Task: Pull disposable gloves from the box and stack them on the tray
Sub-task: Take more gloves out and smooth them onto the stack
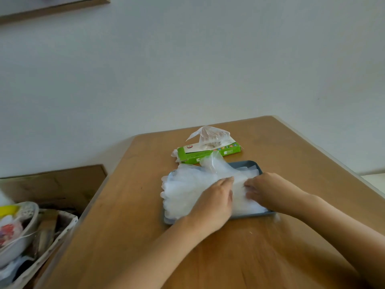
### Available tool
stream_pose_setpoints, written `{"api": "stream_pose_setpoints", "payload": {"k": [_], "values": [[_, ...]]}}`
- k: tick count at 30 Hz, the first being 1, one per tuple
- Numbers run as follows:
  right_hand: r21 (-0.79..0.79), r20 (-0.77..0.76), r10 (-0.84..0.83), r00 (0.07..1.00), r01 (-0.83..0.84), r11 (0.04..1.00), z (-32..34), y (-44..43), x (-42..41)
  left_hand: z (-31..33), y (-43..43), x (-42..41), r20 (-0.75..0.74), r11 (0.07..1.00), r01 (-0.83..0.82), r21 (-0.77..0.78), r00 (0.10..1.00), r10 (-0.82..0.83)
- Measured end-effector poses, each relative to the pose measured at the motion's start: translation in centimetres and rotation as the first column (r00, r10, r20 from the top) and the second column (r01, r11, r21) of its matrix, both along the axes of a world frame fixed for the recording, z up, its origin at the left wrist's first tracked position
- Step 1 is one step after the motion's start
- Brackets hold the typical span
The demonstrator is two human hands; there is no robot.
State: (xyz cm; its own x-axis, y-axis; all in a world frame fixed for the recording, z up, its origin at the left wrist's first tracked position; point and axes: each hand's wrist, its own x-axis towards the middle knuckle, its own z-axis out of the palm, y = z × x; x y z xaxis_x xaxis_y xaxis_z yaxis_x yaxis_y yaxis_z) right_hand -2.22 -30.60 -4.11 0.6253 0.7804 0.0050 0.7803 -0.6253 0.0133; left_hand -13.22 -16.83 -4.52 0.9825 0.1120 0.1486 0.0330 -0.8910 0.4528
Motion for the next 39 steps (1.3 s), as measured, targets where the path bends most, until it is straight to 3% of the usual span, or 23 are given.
{"api": "stream_pose_setpoints", "payload": {"k": [3, 7, 12, 18, 21, 24, 26, 30, 35, 39], "values": [[-0.016, 0.008, -0.015, 1.000, 0.015, 1.000, 0.0, 0.2, 0.2, -0.9, -1.1, 1.4, -0.259, 0.999, -0.002, 0.051, 0.966, 0.015], [-0.026, -0.026, -0.023, 0.999, 0.022, 0.999, 0.1, 0.1, 0.6, -1.4, 0.6, 1.3, -0.382, 0.984, -0.026, 0.174, 0.919, 0.091], [-0.026, -0.056, -0.025, 0.998, 0.023, 0.999, 0.5, -0.1, 0.4, -0.9, 4.6, -1.3, -0.445, 0.918, -0.146, 0.368, 0.839, 0.312], [-0.029, -0.076, -0.026, 0.997, 0.023, 0.999, 0.6, -0.2, 0.4, 1.0, 8.0, -3.4, -0.458, 0.849, -0.136, 0.510, 0.793, 0.402], [-0.006, -0.100, -0.025, 0.995, 0.024, 1.000, 1.0, -0.4, 0.7, 2.8, 9.1, -3.4, -0.371, 0.868, -0.238, 0.435, 0.831, 0.414], [0.050, -0.140, -0.037, 0.989, 0.044, 0.998, 1.7, -0.2, 1.2, 4.3, 10.8, -2.9, -0.278, 0.939, -0.306, 0.159, 0.899, 0.340], [0.159, -0.160, -0.035, 0.987, 0.061, 0.985, 2.1, 0.1, 1.9, 5.2, 11.5, -1.8, -0.220, 0.963, -0.269, 0.010, 0.939, 0.264], [0.413, -0.109, -0.032, 0.994, 0.074, 0.908, 2.8, 1.6, 4.2, 4.7, 13.0, 2.6, -0.086, 0.977, -0.203, -0.066, 0.977, 0.197], [0.491, -0.227, -0.123, 0.966, 0.223, 0.842, 3.7, 6.8, 8.9, 2.4, 13.9, 7.6, -0.197, 0.995, -0.092, -0.034, 0.977, 0.083], [0.539, -0.558, -0.138, 0.818, 0.484, 0.689, 3.4, 10.8, 12.3, 0.4, 14.4, 9.2, -0.364, 0.997, -0.066, 0.031, 0.928, 0.072]]}}
